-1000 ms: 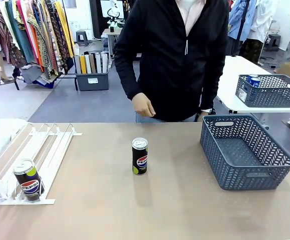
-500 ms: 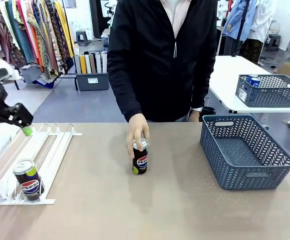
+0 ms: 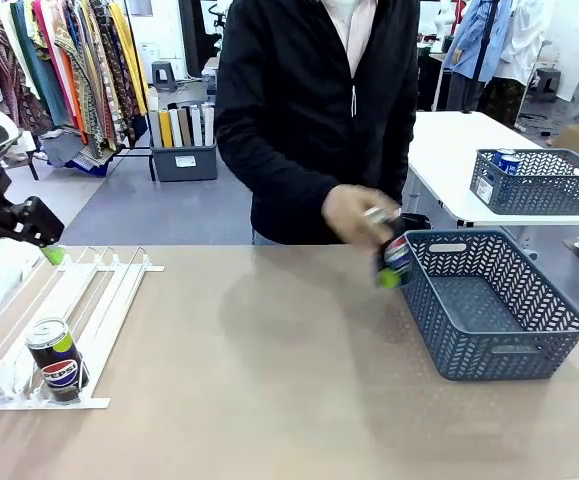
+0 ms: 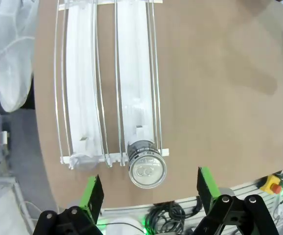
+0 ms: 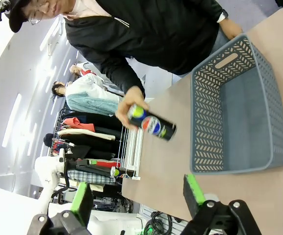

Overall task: Retrieve and store the cans from the dispenser.
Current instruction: Pick up one can from the Automatic Can Dispenser and place it in the middle of the table.

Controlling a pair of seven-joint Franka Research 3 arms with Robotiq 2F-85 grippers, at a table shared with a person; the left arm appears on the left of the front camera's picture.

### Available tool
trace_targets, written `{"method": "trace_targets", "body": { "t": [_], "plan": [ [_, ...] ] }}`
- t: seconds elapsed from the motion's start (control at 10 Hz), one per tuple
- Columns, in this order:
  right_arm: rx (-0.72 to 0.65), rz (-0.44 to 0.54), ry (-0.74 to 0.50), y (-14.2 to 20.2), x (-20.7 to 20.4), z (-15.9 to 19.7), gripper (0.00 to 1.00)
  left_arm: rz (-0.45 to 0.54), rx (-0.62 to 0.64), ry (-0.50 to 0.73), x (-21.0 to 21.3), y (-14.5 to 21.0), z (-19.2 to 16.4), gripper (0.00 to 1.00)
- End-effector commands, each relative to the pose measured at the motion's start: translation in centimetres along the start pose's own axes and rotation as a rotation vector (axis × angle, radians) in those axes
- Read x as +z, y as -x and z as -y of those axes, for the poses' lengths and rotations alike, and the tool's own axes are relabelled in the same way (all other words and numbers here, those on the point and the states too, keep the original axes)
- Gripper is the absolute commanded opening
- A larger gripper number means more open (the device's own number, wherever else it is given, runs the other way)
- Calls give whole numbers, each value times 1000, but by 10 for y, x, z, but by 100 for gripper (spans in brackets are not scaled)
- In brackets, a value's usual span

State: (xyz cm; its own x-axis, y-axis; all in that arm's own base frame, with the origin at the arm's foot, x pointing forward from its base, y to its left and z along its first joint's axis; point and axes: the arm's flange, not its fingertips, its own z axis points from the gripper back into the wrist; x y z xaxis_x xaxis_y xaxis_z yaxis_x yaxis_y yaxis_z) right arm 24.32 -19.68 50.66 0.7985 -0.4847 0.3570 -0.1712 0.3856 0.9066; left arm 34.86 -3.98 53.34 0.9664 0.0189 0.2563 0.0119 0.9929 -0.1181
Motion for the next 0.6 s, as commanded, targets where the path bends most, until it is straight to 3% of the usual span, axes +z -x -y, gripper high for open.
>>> {"method": "trace_targets", "body": {
  "t": [0.0, 0.5],
  "plan": [
    [25, 17, -24, -3, -1, -2, 100, -69, -55, -20, -13, -10, 5, 100],
    [25, 17, -24, -3, -1, -2, 100, -262, -38, -64, -92, 15, 3, 100]
  ]
}}
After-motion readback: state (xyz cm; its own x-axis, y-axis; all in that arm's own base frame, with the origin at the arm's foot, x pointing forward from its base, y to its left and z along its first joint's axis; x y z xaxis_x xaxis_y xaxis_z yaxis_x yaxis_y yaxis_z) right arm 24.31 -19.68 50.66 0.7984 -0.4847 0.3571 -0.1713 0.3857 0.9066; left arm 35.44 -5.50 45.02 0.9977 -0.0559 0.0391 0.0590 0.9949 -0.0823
